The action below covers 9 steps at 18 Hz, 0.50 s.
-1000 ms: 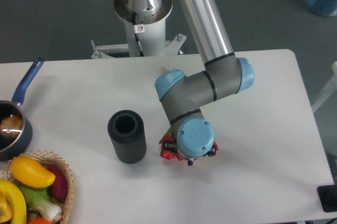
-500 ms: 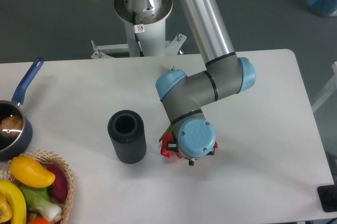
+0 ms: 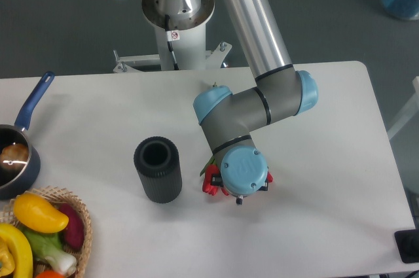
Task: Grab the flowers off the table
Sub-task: 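Lift the grasped tulip bouquet up off the table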
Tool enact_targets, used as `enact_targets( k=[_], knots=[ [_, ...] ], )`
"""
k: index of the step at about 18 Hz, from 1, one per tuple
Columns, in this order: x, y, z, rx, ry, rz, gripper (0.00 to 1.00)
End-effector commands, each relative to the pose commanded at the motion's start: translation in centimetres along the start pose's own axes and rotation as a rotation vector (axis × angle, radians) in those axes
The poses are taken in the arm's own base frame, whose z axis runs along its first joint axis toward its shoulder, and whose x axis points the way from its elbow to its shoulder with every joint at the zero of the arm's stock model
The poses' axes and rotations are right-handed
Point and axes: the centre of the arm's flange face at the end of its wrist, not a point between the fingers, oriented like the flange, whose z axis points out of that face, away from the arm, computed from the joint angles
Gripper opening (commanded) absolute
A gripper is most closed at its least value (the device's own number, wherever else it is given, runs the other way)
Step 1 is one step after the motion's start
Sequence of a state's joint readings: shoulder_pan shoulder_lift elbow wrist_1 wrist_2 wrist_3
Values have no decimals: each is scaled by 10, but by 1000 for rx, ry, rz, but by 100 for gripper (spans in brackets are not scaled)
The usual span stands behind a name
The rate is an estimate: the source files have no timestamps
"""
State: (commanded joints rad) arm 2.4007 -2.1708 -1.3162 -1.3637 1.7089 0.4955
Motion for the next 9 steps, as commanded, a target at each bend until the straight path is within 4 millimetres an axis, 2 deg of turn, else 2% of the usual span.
enact_targets(
  k=[4,9],
  knots=[
    [-4,25,-58,82,-30,-21,0],
    [-1,62,-114,157,-56,-18,0]
  ],
)
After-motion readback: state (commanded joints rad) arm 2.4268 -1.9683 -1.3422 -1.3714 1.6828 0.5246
